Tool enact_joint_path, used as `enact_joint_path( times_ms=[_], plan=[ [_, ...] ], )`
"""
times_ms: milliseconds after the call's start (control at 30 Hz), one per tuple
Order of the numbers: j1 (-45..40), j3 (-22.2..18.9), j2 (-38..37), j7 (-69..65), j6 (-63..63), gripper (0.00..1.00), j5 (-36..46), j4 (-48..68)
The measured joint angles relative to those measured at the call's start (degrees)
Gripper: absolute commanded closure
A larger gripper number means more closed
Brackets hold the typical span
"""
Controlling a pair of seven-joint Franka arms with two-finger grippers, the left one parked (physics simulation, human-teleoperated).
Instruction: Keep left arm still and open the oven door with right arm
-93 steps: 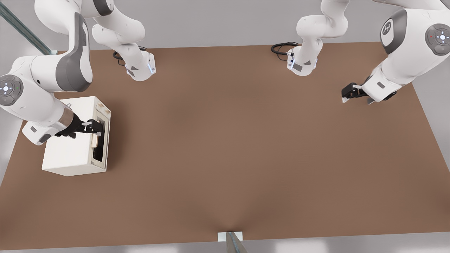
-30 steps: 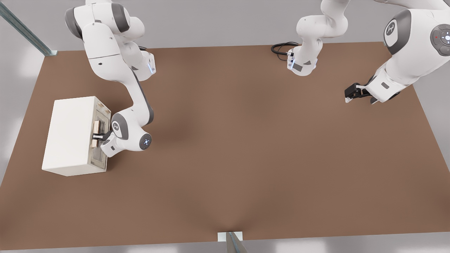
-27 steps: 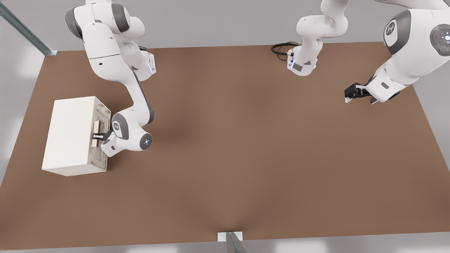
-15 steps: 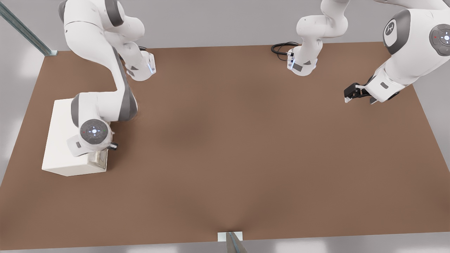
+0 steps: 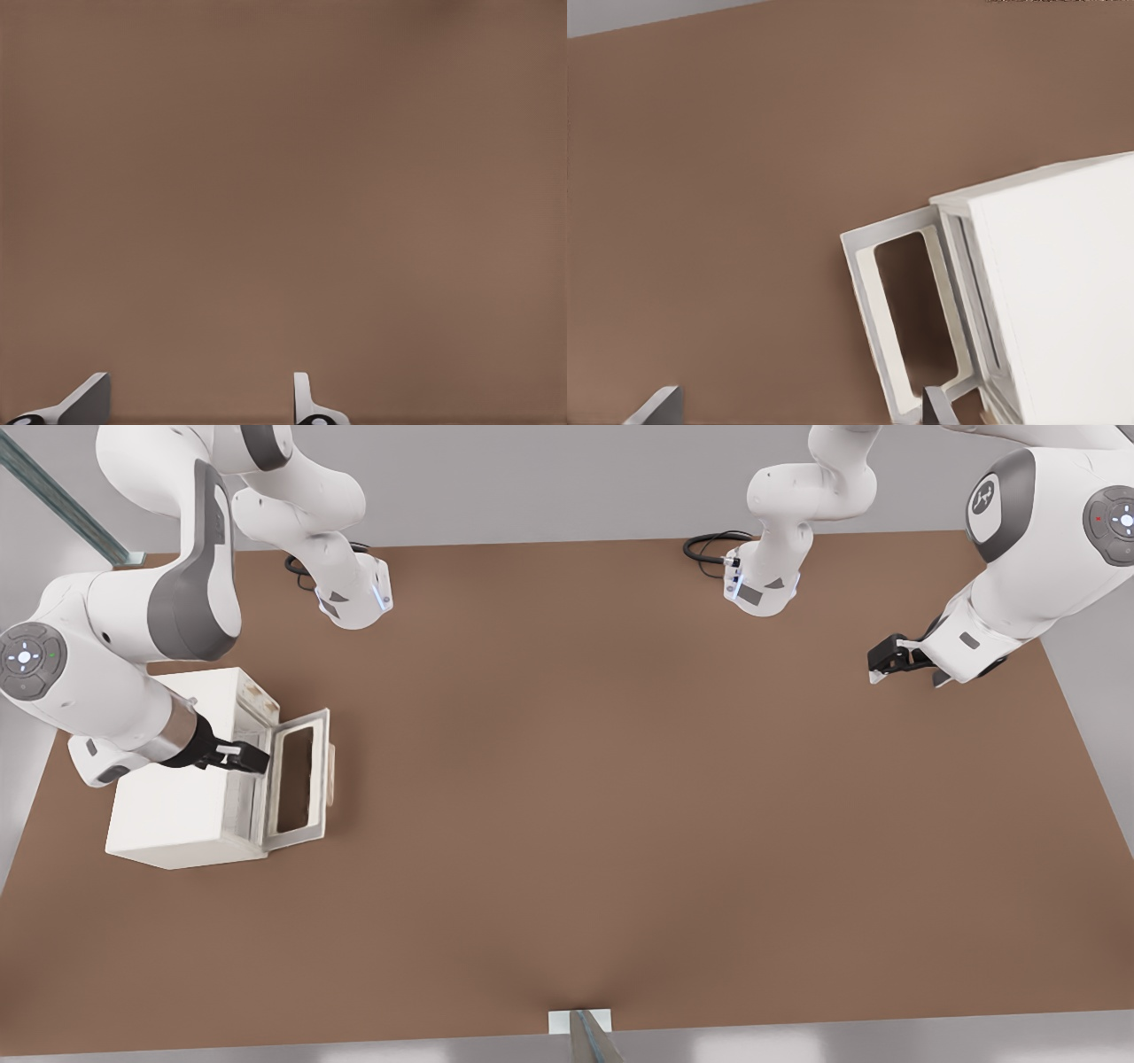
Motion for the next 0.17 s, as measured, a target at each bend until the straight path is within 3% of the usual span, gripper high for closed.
enact_joint_path(
  times_ms=[167],
  plan=[
    [0.0,0.0,0.0,-2.8,0.1,0.00,0.0,-0.1]
  ],
)
